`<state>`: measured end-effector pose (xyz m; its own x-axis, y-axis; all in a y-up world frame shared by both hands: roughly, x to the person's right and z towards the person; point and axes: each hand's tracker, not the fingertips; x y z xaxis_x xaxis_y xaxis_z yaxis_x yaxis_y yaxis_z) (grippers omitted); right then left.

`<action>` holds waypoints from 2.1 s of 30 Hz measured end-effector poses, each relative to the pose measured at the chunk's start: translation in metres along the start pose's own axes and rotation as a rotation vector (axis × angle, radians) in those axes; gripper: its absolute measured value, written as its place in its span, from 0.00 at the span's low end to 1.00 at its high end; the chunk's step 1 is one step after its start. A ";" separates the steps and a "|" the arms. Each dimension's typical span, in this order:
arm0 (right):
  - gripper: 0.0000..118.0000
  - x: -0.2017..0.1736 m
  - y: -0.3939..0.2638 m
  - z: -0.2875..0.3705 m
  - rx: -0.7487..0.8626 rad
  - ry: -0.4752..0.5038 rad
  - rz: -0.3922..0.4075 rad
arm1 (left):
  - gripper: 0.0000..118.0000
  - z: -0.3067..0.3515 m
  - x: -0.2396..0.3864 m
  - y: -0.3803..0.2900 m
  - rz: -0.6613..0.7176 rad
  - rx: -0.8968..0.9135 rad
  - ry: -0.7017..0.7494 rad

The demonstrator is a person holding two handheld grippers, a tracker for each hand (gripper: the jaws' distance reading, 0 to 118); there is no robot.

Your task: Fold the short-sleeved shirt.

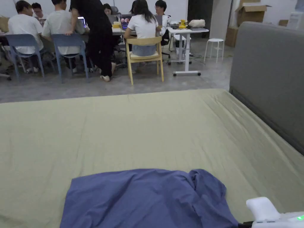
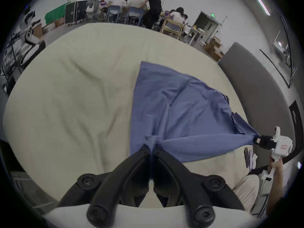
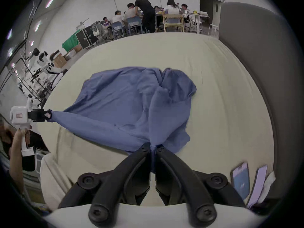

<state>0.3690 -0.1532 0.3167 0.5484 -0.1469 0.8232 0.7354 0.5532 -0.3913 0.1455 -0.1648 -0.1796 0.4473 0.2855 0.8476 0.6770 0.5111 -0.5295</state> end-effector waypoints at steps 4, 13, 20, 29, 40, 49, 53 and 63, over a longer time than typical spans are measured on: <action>0.05 -0.003 -0.048 0.004 -0.066 0.001 -0.030 | 0.00 0.005 -0.006 -0.033 -0.032 -0.068 0.023; 0.05 0.012 -0.089 -0.056 -0.221 -0.033 -0.124 | 0.00 -0.067 -0.015 -0.056 -0.050 -0.288 0.111; 0.05 0.016 -0.094 -0.084 -0.290 -0.044 -0.129 | 0.00 -0.073 -0.014 -0.063 -0.069 -0.288 0.109; 0.92 0.022 -0.077 -0.036 -0.218 0.022 -0.175 | 0.86 -0.027 -0.007 -0.073 0.085 -0.077 0.088; 0.21 -0.002 -0.038 0.039 0.130 0.074 -0.230 | 0.37 0.015 0.025 -0.072 0.043 0.015 -0.042; 0.02 -0.026 -0.063 -0.005 0.035 0.114 -0.131 | 0.00 -0.002 0.034 -0.073 0.048 -0.025 -0.021; 0.02 -0.029 -0.057 -0.006 0.030 0.133 -0.118 | 0.54 -0.021 0.037 -0.013 -0.014 0.060 -0.041; 0.02 -0.012 -0.057 0.000 0.019 0.121 -0.153 | 1.00 -0.218 0.021 0.201 -0.117 0.035 0.210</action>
<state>0.3203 -0.1827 0.3290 0.4756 -0.3268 0.8167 0.8069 0.5318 -0.2571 0.4187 -0.2324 -0.2757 0.4808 0.0499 0.8754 0.7123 0.5600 -0.4231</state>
